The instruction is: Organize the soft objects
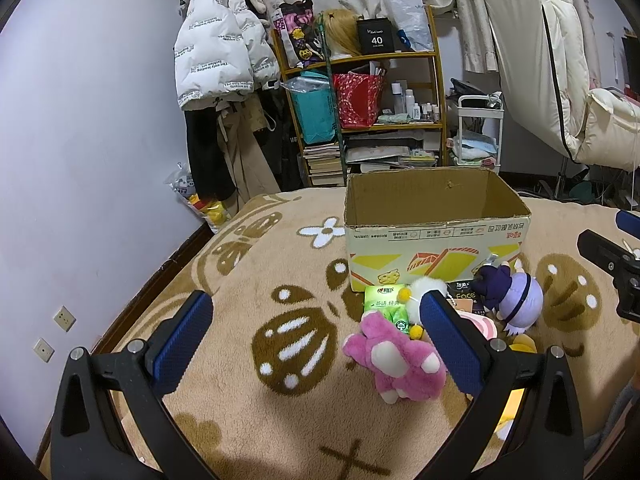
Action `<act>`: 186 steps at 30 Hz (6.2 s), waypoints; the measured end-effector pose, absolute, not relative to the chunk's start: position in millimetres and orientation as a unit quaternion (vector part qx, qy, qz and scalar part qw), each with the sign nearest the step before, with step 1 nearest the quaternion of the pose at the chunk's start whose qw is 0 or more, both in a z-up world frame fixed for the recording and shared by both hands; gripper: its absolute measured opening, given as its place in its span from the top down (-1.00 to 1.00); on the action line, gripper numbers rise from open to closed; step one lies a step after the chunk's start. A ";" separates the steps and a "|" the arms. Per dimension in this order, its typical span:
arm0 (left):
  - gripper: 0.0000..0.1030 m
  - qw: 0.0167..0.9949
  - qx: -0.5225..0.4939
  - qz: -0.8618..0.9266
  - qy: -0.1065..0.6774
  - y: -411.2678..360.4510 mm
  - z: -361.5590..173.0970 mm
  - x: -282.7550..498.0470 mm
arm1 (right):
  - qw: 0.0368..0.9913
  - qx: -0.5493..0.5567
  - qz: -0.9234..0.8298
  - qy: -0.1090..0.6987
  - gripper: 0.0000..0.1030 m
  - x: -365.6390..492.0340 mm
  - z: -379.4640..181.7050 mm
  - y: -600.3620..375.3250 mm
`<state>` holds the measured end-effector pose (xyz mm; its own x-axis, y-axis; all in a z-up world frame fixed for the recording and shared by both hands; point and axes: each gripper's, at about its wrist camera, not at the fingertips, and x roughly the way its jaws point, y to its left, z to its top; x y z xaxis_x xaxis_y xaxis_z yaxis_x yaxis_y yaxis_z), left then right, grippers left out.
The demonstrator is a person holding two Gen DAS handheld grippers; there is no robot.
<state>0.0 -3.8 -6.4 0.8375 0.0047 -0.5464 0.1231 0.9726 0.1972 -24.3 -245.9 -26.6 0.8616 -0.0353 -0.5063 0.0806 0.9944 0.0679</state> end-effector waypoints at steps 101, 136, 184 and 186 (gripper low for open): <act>-0.99 0.845 0.048 -0.055 0.530 -17.2 -120.1 119.7 | 0.896 0.124 -0.029 0.425 -1.00 89.3 -140.2 -269.6; -0.06 0.807 -0.066 -0.102 0.578 -18.7 -139.7 123.8 | 0.871 0.101 -0.006 0.481 -0.33 89.0 -164.3 -254.3; 0.09 0.966 0.060 -0.044 0.247 -14.6 5.2 21.9 | 0.947 0.116 -0.001 0.300 -0.29 11.1 -45.4 -261.4; 0.09 0.968 0.062 -0.045 0.237 -16.2 11.0 24.7 | 0.951 0.114 0.004 0.287 -0.29 9.4 -39.5 -260.4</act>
<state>24.7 -16.2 11.0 0.8835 -0.0582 -0.4648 0.1171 0.9882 0.0989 9.4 -260.4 -39.5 0.8353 0.0733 -0.5449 0.0580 0.9738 0.2199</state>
